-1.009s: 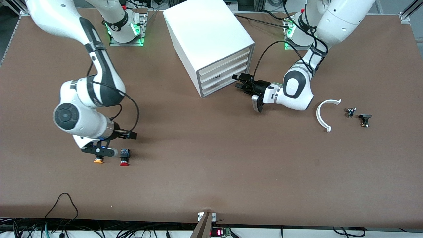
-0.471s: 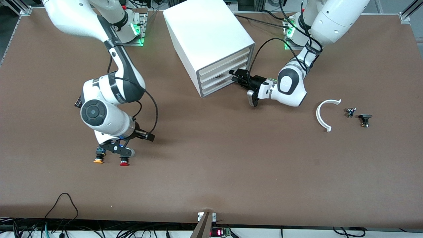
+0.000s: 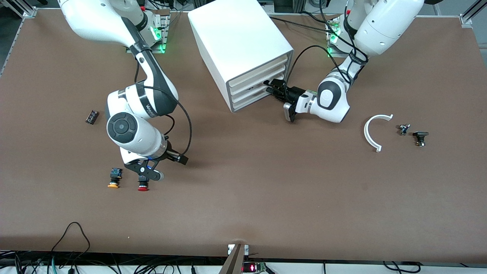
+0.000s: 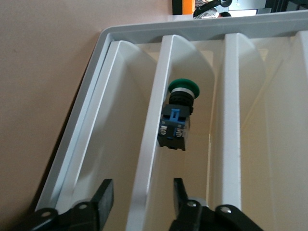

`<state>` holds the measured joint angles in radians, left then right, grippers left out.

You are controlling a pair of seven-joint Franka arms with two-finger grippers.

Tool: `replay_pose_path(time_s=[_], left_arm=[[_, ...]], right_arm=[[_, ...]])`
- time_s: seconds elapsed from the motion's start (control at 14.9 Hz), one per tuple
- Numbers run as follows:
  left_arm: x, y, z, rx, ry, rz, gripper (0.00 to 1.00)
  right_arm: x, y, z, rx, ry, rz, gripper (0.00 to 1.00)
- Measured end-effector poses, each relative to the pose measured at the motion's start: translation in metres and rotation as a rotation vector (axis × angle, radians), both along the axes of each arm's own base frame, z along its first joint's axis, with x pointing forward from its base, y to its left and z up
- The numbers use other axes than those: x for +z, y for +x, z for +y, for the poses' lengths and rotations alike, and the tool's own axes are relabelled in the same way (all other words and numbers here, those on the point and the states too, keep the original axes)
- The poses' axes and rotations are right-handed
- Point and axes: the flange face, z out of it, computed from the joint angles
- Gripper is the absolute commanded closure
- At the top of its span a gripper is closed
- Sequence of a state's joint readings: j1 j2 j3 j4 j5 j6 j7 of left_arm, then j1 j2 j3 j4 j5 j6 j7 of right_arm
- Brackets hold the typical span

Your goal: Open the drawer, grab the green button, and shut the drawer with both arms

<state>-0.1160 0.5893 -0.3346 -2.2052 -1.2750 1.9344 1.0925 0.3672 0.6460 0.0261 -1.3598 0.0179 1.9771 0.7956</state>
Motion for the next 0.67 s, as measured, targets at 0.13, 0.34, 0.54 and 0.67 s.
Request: replay_pose_path(time_s=[0.13, 0.34, 0.54, 0.67], left_arm=[[-0.004, -0.006, -0.003, -0.008, 0.012, 0.002, 1.00], [-0.003, -0.008, -0.005, -0.009, -0.002, 0.002, 1.00], [0.000, 0.002, 0.001, 0.010, -0.005, -0.008, 1.00], [0.004, 0.020, 0.014, 0.048, 0.001, -0.022, 1.00]], right_arm=[[0.010, 0.001, 0.018, -0.025, -0.003, 0.006, 0.00], [0.025, 0.004, 0.039, -0.067, -0.002, 0.001, 0.00], [0.029, 0.004, 0.051, -0.122, 0.002, -0.008, 0.00], [0.034, 0.002, 0.062, -0.153, 0.007, -0.017, 0.00]])
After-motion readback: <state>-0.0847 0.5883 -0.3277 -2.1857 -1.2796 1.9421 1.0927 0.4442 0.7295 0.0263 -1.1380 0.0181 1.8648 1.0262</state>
